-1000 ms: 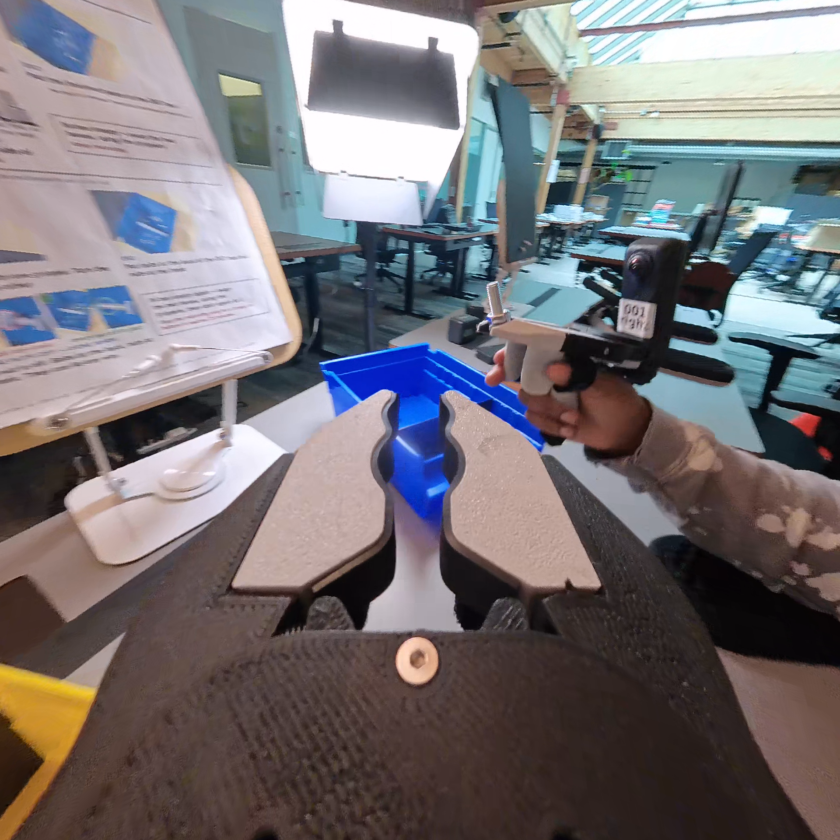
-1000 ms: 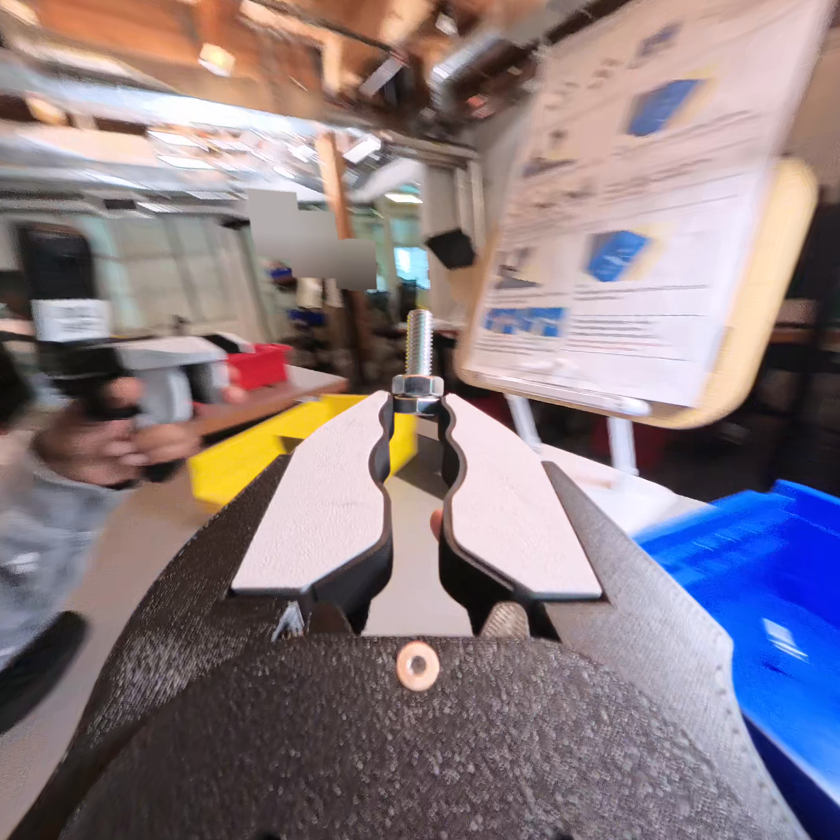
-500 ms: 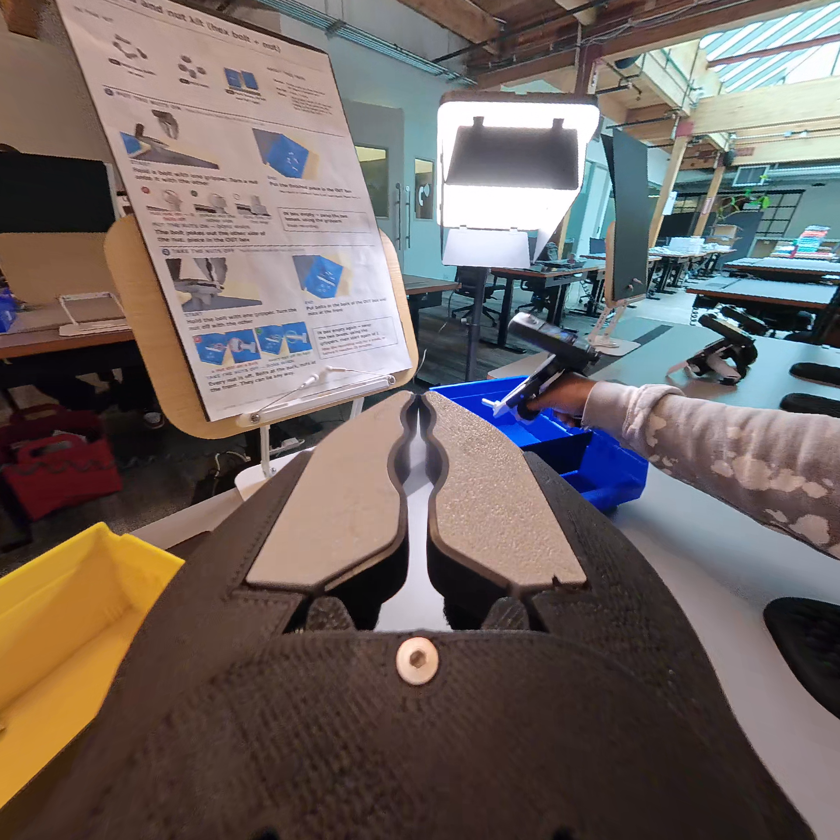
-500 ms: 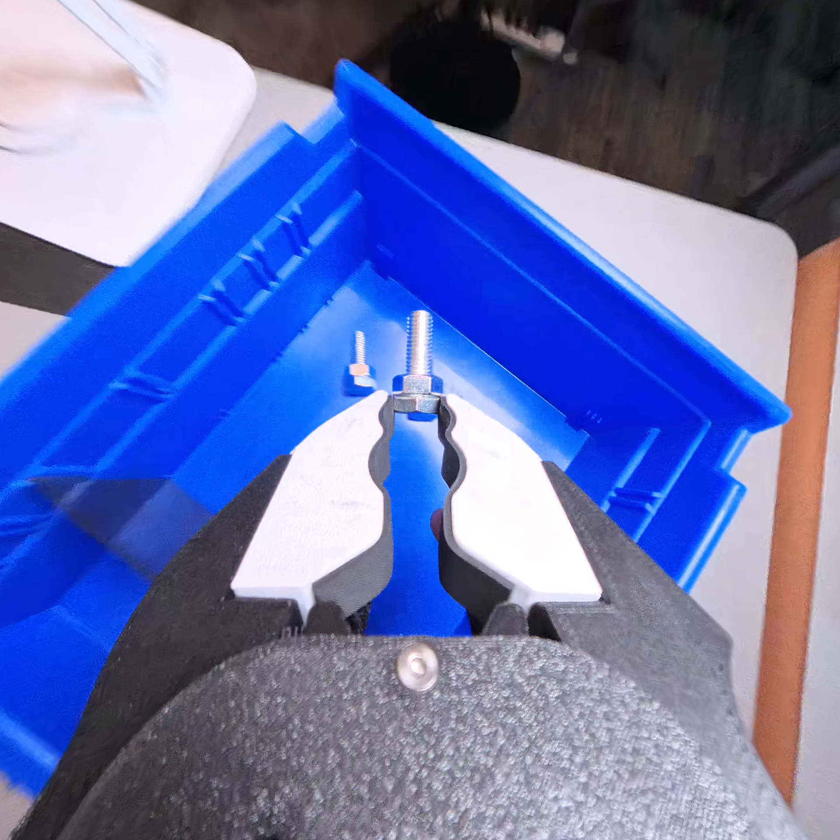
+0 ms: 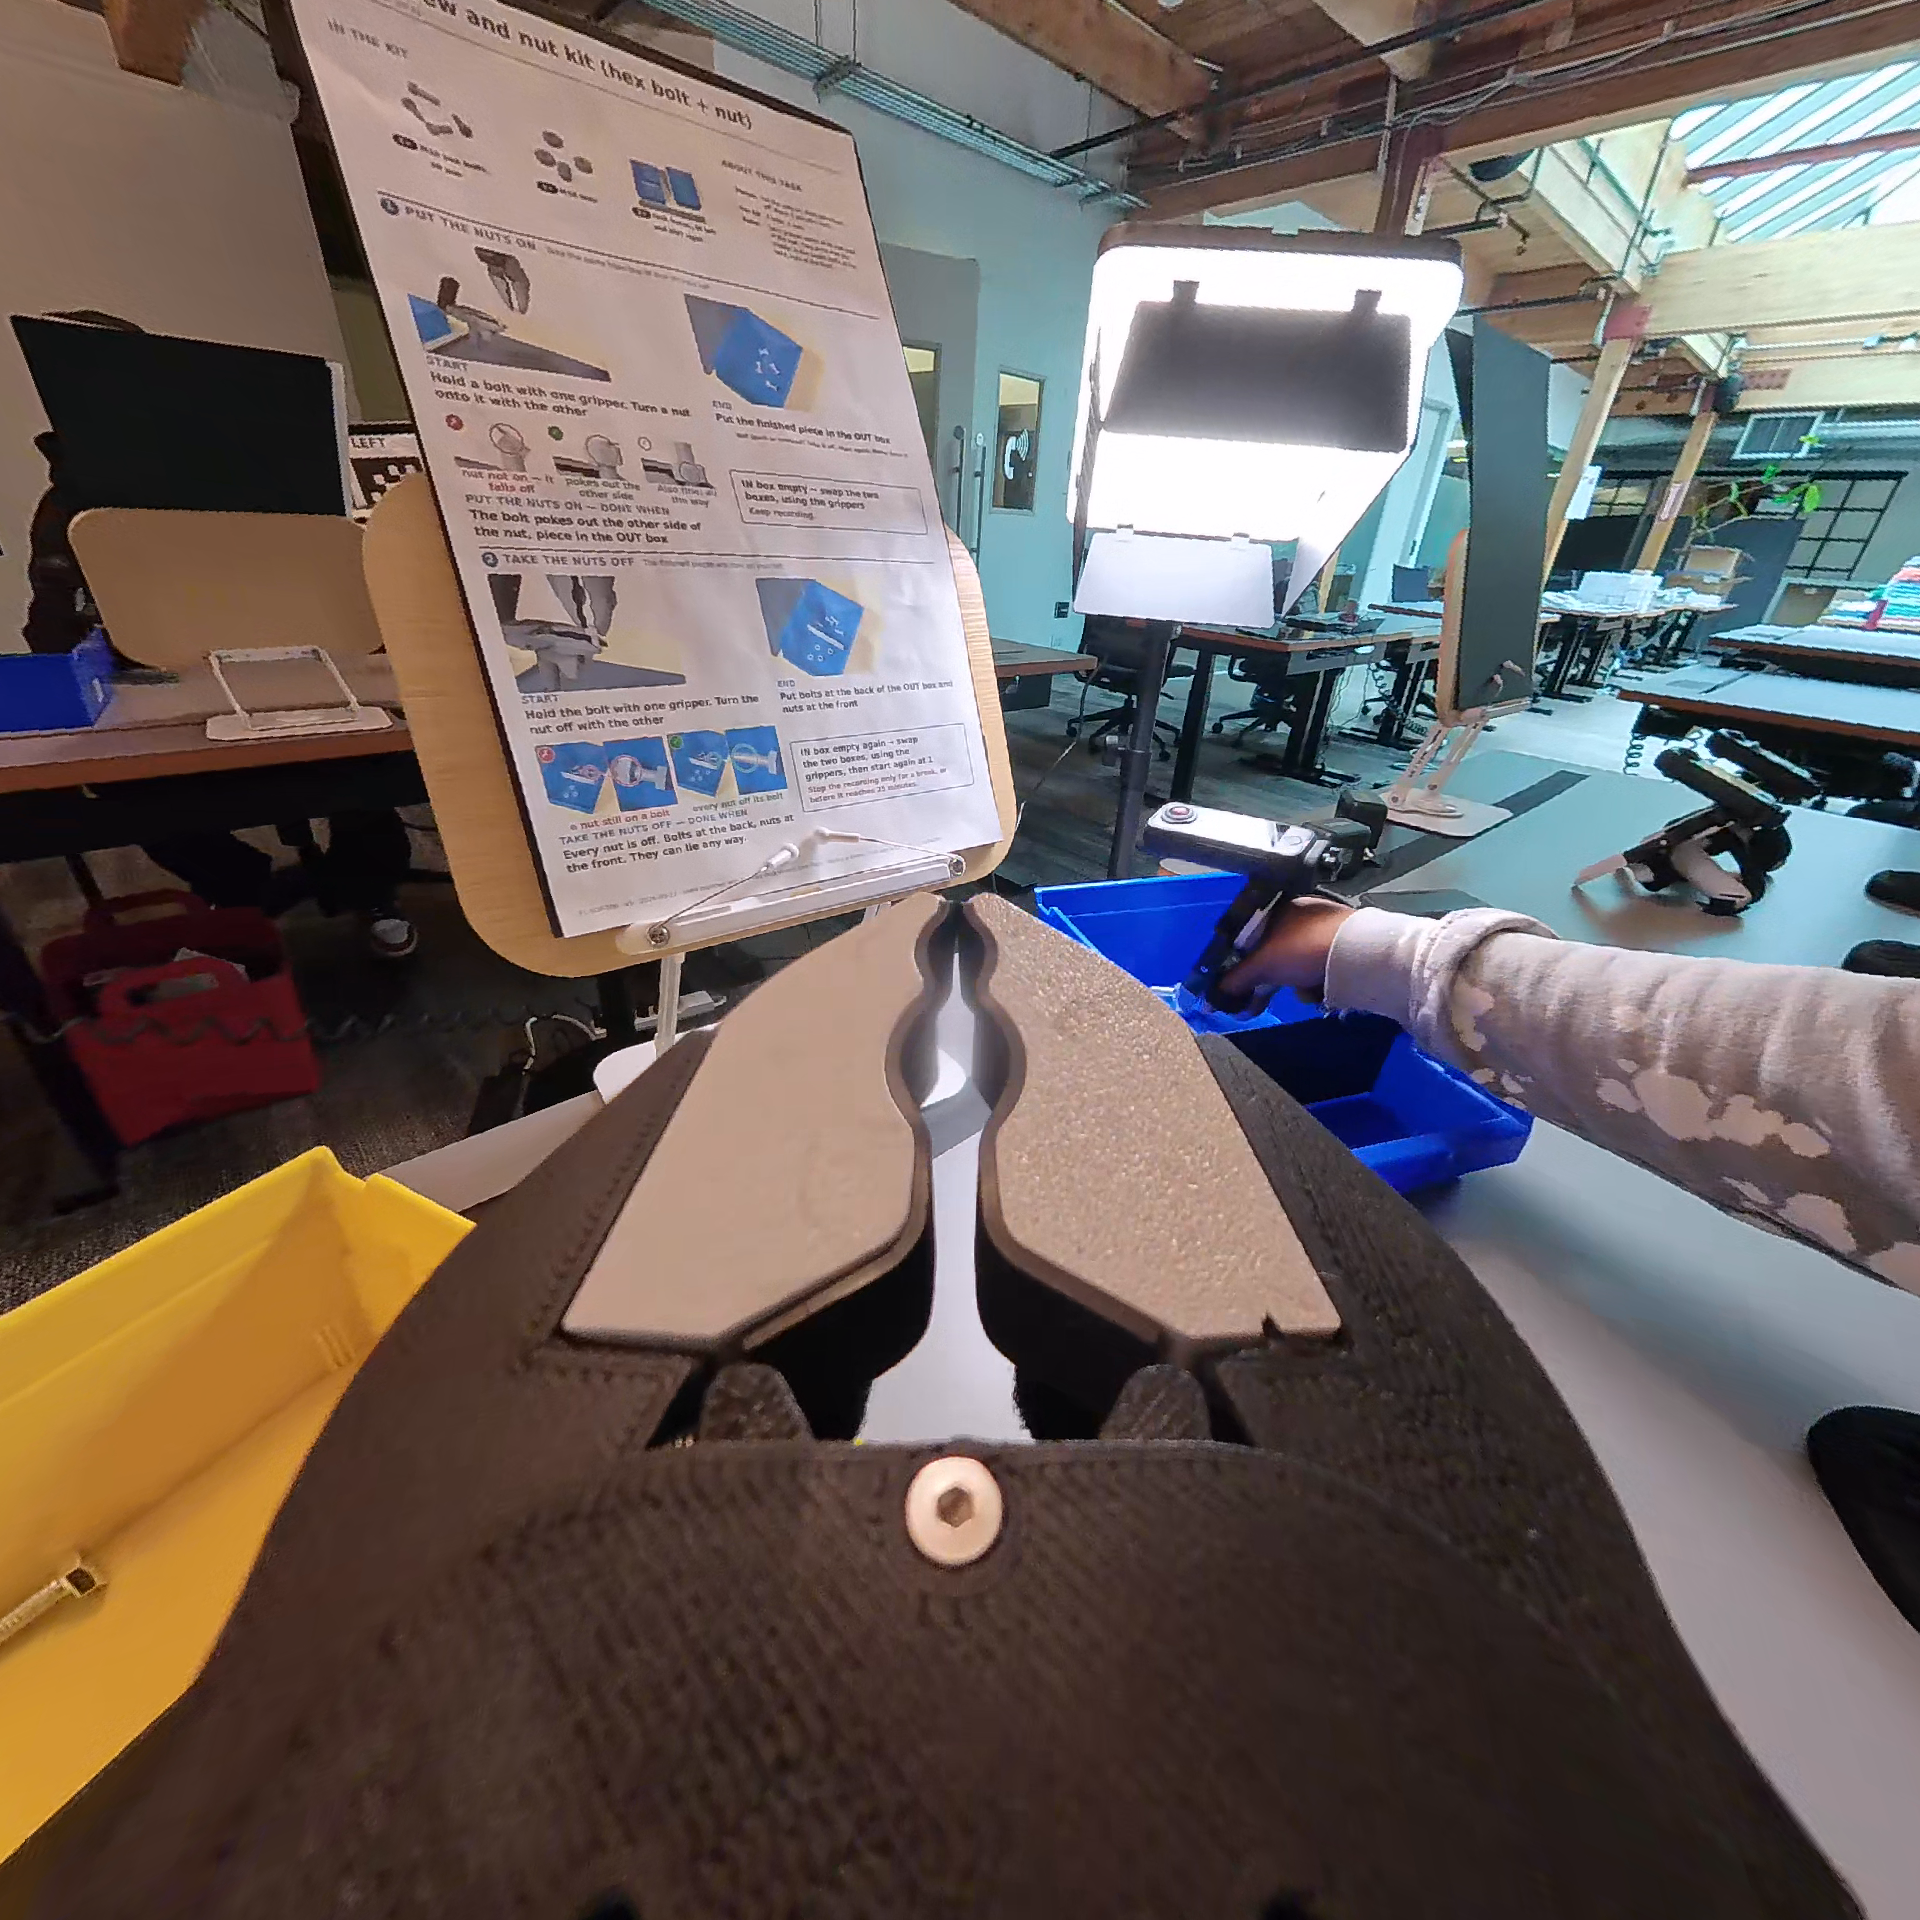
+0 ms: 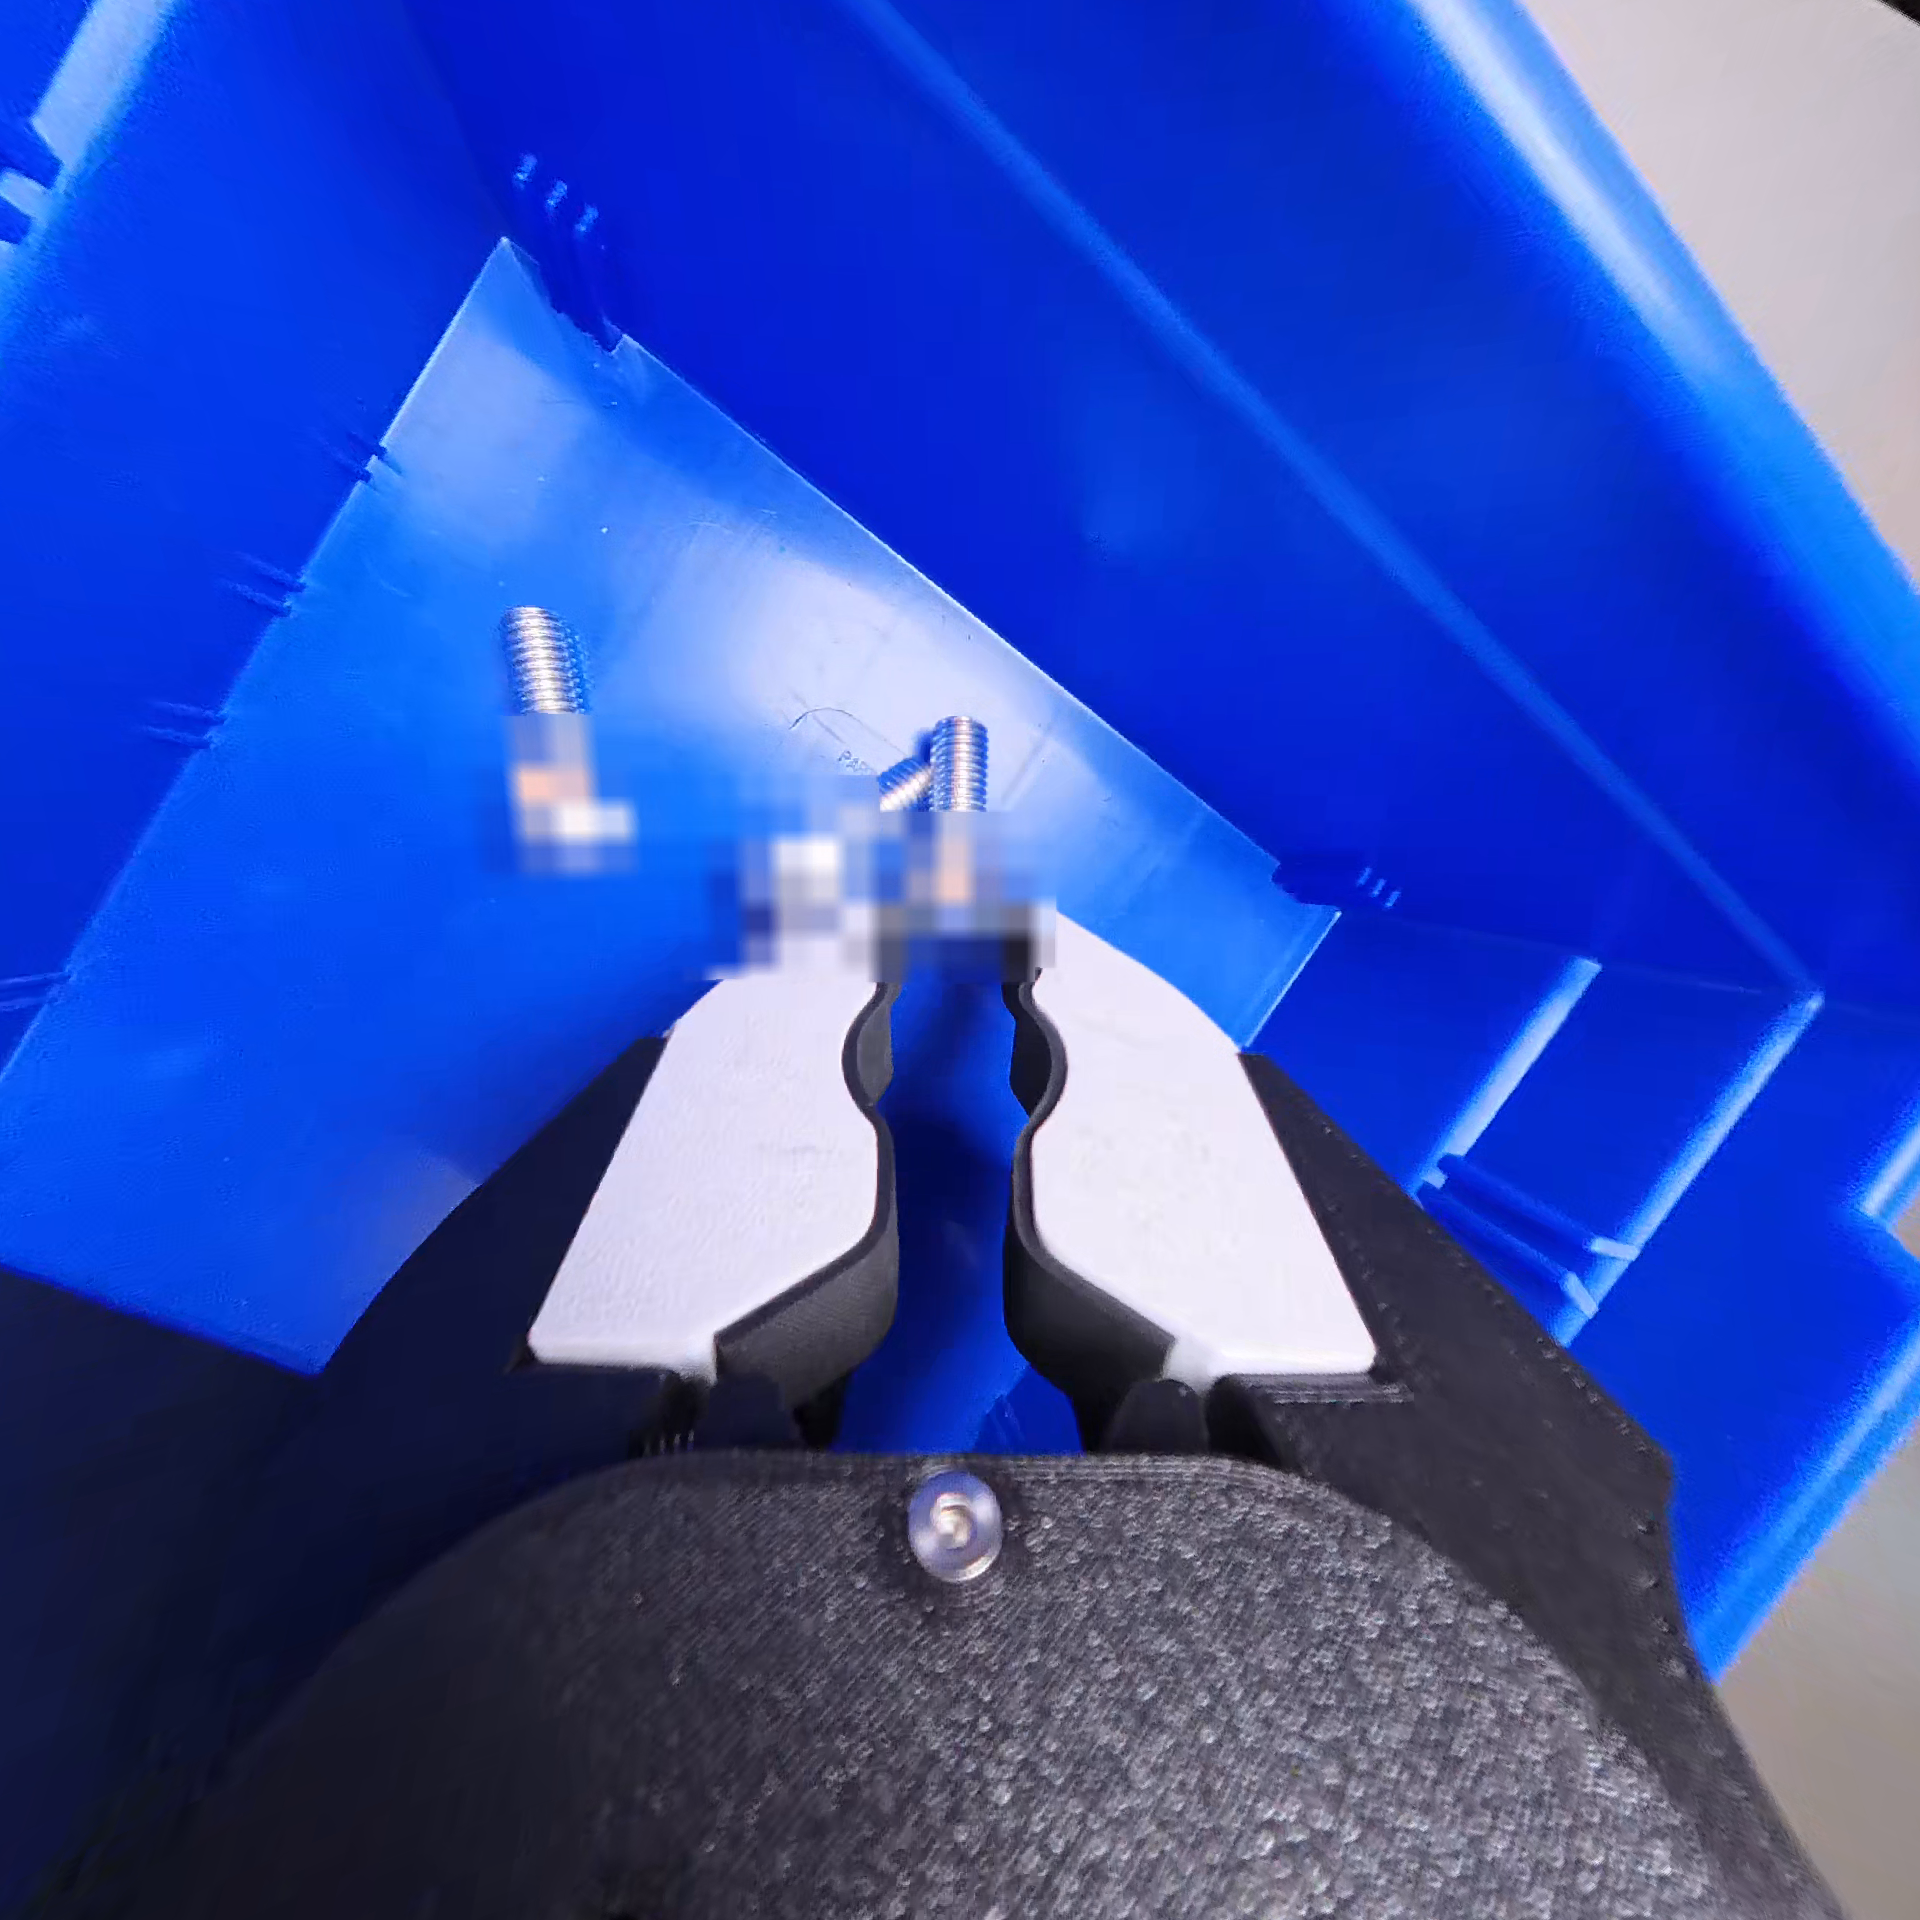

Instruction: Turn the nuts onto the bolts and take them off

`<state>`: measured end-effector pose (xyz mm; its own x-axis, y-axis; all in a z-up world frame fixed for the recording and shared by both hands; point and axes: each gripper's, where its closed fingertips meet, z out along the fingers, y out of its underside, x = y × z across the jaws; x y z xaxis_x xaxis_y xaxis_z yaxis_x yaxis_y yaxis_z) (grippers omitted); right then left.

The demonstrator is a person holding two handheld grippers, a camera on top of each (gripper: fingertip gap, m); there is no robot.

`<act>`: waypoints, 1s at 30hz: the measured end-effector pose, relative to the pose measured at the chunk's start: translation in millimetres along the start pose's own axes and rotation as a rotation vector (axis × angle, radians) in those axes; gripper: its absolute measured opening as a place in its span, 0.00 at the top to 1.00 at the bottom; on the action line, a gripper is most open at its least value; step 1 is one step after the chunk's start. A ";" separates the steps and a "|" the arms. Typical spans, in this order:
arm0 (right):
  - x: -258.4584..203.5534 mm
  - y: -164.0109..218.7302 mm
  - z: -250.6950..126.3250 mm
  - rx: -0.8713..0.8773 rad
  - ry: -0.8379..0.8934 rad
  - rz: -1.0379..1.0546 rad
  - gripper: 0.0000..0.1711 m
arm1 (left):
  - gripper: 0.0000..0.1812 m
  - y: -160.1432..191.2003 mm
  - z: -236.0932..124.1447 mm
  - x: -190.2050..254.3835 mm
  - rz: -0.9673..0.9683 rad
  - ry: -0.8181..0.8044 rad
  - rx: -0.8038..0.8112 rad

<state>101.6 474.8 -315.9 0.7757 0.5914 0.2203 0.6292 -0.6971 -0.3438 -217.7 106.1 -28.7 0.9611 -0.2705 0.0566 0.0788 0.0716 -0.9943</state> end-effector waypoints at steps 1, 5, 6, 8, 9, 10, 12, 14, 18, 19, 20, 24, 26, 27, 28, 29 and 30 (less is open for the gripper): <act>0.7 -1.7 -3.6 0.016 0.005 -0.006 0.89 | 1.00 0.4 0.0 -0.7 0.005 -0.005 -0.003; -0.7 -18.3 -42.1 0.179 -0.028 -0.016 0.83 | 1.00 0.5 -2.8 -6.6 0.022 -0.035 -0.011; -2.5 -23.1 -58.2 0.243 -0.046 -0.012 0.82 | 1.00 -0.3 -4.0 -8.6 0.022 -0.043 -0.009; -11.5 -31.6 -99.1 0.406 -0.089 -0.021 0.81 | 1.00 -1.2 -6.4 -13.0 0.018 -0.053 -0.009; -20.7 -33.4 -123.5 0.500 -0.129 -0.029 0.81 | 1.00 -1.1 -7.8 -15.9 0.015 -0.060 -0.011; -33.1 -32.5 -149.7 0.601 -0.185 -0.038 0.81 | 0.99 -0.9 -9.4 -19.4 0.011 -0.071 -0.014; -60.4 -18.1 -197.6 0.761 -0.299 -0.053 0.81 | 0.99 -0.7 -13.7 -28.0 0.008 -0.097 -0.019; -91.7 8.4 -232.9 0.878 -0.421 -0.077 0.82 | 0.98 1.0 -18.7 -38.2 0.002 -0.124 -0.037; -158.2 78.5 -256.2 0.966 -0.664 -0.129 0.82 | 0.95 14.1 -25.4 -60.8 0.002 -0.145 -0.129; -173.3 94.9 -255.5 0.977 -0.716 -0.144 0.82 | 0.94 18.0 -25.3 -71.4 0.010 -0.166 -0.159; -186.0 108.6 -254.3 0.995 -0.758 -0.149 0.83 | 0.94 20.6 -23.9 -83.4 0.016 -0.184 -0.186; -217.7 137.5 -239.8 1.059 -0.811 -0.197 0.84 | 0.89 45.9 -10.4 -138.7 0.016 -0.256 -0.435; -224.9 140.4 -232.6 1.050 -0.811 -0.221 0.84 | 0.87 70.5 -5.1 -170.7 0.020 -0.330 -0.603; -227.7 140.5 -231.7 1.048 -0.818 -0.227 0.84 | 0.86 86.4 -3.6 -185.7 -0.003 -0.369 -0.682; -230.0 140.2 -231.1 1.052 -0.822 -0.231 0.85 | 0.84 102.9 -2.3 -198.8 -0.033 -0.401 -0.750; -231.9 140.1 -230.1 1.056 -0.821 -0.236 0.85 | 0.84 119.7 -1.1 -210.5 -0.063 -0.430 -0.805; -233.9 140.7 -228.7 1.055 -0.820 -0.243 0.86 | 0.84 135.9 -0.3 -221.9 -0.090 -0.463 -0.853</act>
<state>20.1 145.7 -207.1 0.1665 0.9810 -0.1000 0.1201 -0.1208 -0.9854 -420.3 175.6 -176.5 0.9842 0.1764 -0.0162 0.1138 -0.6995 -0.7055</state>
